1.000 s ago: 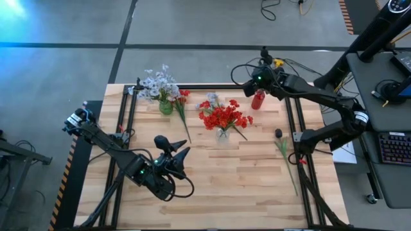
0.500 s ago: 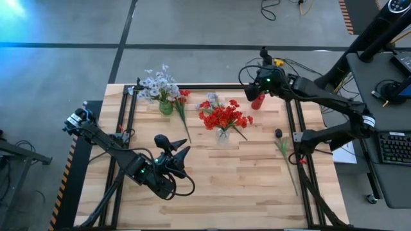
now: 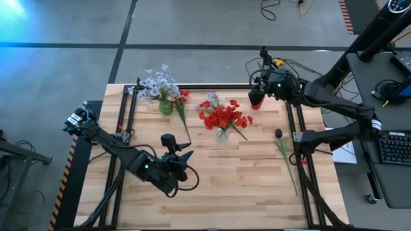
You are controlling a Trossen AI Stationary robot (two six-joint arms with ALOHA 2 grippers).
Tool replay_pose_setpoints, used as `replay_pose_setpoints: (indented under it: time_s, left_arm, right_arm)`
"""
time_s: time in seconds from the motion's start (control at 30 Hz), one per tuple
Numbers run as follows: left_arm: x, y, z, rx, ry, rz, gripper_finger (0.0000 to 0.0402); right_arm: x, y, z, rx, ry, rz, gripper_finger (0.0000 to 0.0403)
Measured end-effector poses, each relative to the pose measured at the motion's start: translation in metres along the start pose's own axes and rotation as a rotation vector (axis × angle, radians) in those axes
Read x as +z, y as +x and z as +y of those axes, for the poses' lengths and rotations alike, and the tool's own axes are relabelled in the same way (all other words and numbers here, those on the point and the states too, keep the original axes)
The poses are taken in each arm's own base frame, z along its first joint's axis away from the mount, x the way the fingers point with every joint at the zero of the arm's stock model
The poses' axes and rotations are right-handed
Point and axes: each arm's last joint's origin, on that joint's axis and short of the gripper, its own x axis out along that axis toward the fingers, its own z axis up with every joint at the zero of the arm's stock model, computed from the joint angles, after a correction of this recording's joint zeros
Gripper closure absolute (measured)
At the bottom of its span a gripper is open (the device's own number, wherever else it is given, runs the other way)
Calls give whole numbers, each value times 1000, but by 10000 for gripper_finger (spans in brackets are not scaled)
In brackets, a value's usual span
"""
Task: Sort flowers into vase by color
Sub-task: Put the left black flower into the red vase
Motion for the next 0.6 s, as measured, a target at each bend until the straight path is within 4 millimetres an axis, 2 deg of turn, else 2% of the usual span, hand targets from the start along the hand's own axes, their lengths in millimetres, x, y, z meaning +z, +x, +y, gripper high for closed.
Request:
replay_pose_setpoints:
  time_s: [0.2, 0.6]
  left_arm:
    - [0, 0, 0, -9, -14, 1, 265]
    - [0, 0, 0, -12, -47, -1, 265]
  right_arm:
    - [-5, 6, 3, 39, -10, 3, 151]
    - [-3, 5, 2, 38, -15, -6, 150]
